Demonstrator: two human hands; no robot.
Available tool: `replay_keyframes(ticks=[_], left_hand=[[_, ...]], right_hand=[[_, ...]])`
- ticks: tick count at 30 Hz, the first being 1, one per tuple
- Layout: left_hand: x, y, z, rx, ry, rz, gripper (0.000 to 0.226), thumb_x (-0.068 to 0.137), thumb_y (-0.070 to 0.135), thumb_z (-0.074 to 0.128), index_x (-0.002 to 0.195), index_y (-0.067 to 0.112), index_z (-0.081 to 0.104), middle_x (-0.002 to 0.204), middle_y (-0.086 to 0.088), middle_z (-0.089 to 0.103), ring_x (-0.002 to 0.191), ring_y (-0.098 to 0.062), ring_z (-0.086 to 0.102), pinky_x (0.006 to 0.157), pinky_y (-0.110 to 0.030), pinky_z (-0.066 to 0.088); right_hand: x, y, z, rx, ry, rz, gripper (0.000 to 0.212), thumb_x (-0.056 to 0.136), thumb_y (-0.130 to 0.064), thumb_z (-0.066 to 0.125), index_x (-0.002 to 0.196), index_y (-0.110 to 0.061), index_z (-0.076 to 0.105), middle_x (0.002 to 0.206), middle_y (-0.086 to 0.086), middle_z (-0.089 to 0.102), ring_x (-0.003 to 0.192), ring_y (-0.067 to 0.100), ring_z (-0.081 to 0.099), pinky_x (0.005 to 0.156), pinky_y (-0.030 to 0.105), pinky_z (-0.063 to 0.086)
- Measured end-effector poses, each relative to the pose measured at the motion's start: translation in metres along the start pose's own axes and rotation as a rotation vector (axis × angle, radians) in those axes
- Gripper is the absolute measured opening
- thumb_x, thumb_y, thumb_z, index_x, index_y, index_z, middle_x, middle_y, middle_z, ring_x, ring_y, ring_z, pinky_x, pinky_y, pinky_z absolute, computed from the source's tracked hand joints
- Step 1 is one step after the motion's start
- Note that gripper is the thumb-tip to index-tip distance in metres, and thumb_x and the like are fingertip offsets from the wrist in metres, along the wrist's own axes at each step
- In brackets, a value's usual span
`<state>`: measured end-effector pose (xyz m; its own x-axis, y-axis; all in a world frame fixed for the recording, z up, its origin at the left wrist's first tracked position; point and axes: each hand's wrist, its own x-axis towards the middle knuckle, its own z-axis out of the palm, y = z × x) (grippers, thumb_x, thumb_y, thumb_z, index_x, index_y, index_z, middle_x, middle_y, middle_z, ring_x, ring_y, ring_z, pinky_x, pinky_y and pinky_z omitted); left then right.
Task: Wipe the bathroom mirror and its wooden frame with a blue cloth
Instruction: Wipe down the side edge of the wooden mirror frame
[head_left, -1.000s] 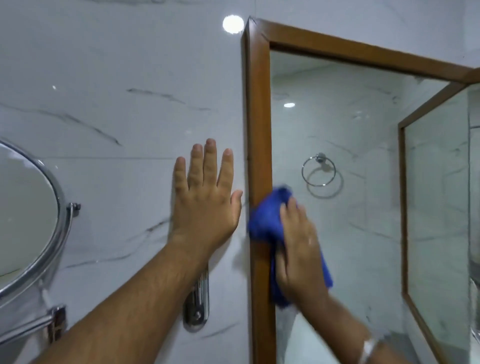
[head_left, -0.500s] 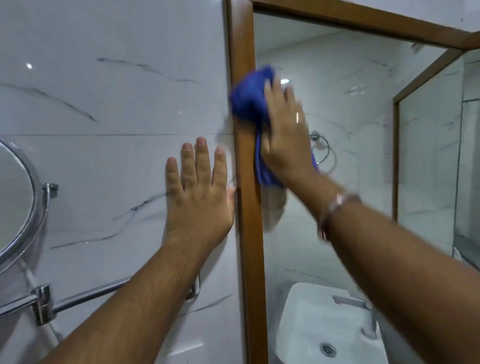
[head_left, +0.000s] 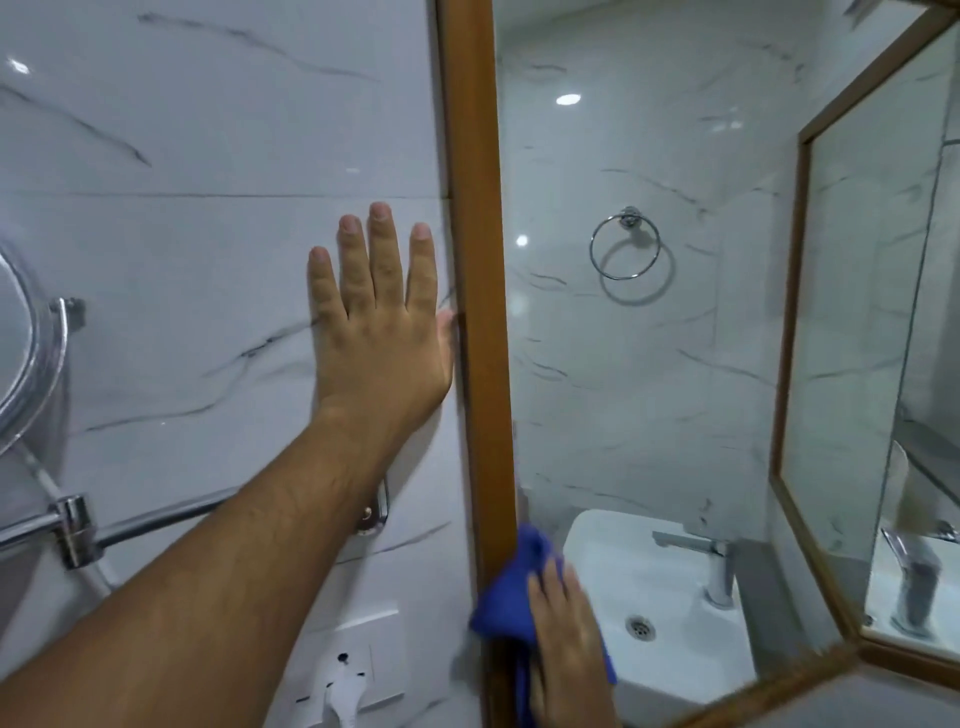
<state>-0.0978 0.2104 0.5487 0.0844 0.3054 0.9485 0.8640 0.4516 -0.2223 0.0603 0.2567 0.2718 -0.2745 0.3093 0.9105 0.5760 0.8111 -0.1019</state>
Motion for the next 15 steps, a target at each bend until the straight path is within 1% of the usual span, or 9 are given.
replay_keyframes(ticks=[2,3,5,6,7,9,13,14,15], left_hand=[[0.000,0.001,-0.001,0.009,-0.006,0.003,0.075,0.102,0.048,0.029,0.160,0.009,0.000,0.165,-0.027,-0.005,0.152,-0.046,-0.004,0.121,-0.062,0.003],[0.000,0.001,-0.001,0.012,-0.010,0.002,0.075,0.102,0.048,0.028,0.160,0.009,-0.001,0.165,-0.027,-0.006,0.152,-0.046,-0.005,0.121,-0.062,0.003],[0.000,0.000,-0.002,0.024,-0.014,-0.001,0.075,0.102,0.048,0.028,0.160,0.009,-0.001,0.165,-0.027,-0.008,0.152,-0.046,-0.007,0.121,-0.062,0.002],[0.000,0.000,-0.002,0.023,-0.013,-0.002,0.075,0.102,0.048,0.028,0.160,0.009,-0.001,0.164,-0.027,-0.008,0.152,-0.046,-0.008,0.121,-0.062,0.002],[0.000,0.000,-0.002,0.020,-0.011,-0.001,0.076,0.102,0.048,0.028,0.160,0.009,-0.001,0.164,-0.027,-0.008,0.152,-0.046,-0.008,0.122,-0.062,0.002],[0.000,0.000,-0.001,0.017,-0.010,0.003,0.078,0.100,0.049,0.029,0.160,0.009,-0.001,0.165,-0.027,-0.008,0.152,-0.046,-0.007,0.122,-0.062,0.004],[0.000,-0.001,0.000,0.019,0.006,0.010,0.075,0.100,0.048,0.029,0.160,0.010,0.004,0.165,-0.026,-0.004,0.152,-0.045,-0.004,0.122,-0.063,0.007],[-0.001,-0.002,0.001,0.021,0.007,0.012,0.075,0.100,0.048,0.028,0.160,0.009,0.004,0.165,-0.026,-0.004,0.152,-0.045,-0.004,0.122,-0.063,0.007],[0.000,-0.002,0.001,0.022,0.009,0.018,0.075,0.101,0.048,0.028,0.160,0.009,0.004,0.165,-0.027,-0.004,0.152,-0.045,-0.004,0.122,-0.063,0.007]], right_hand=[[-0.033,0.015,0.010,-0.148,-0.189,-0.100,0.049,0.103,-0.021,-0.001,0.150,-0.010,0.002,0.160,0.006,-0.016,0.148,0.023,-0.011,0.117,0.032,0.004],[-0.034,0.019,0.007,-0.214,-0.217,-0.135,0.047,0.104,-0.018,0.003,0.149,-0.011,0.011,0.161,0.007,-0.012,0.148,0.026,-0.006,0.116,0.033,0.008],[0.005,0.023,-0.011,-0.151,-0.100,-0.172,0.040,0.102,-0.015,0.020,0.140,-0.011,0.035,0.161,0.006,0.008,0.146,0.030,0.013,0.115,0.037,0.019],[0.039,0.021,-0.022,-0.068,-0.018,-0.181,0.040,0.097,-0.008,0.030,0.136,-0.009,0.041,0.158,0.008,0.020,0.143,0.033,0.024,0.114,0.039,0.023],[0.083,0.016,-0.037,0.006,0.066,-0.180,0.046,0.090,-0.002,0.039,0.136,-0.006,0.043,0.154,0.011,0.030,0.139,0.037,0.031,0.115,0.041,0.024],[0.188,0.001,-0.073,0.058,0.203,-0.180,0.058,0.081,0.003,0.049,0.138,-0.003,0.042,0.148,0.018,0.036,0.138,0.040,0.032,0.114,0.044,0.025],[0.377,-0.018,-0.140,0.063,0.295,-0.104,0.057,0.090,-0.013,0.041,0.146,-0.008,0.030,0.155,0.014,0.028,0.143,0.034,0.024,0.117,0.041,0.021],[0.408,-0.021,-0.152,0.044,0.321,-0.098,0.054,0.091,-0.013,0.039,0.144,-0.007,0.034,0.152,0.015,0.034,0.140,0.032,0.030,0.116,0.038,0.026],[0.430,-0.021,-0.161,0.039,0.345,-0.106,0.048,0.090,-0.013,0.037,0.138,-0.006,0.042,0.143,0.016,0.046,0.132,0.030,0.041,0.107,0.033,0.035]])
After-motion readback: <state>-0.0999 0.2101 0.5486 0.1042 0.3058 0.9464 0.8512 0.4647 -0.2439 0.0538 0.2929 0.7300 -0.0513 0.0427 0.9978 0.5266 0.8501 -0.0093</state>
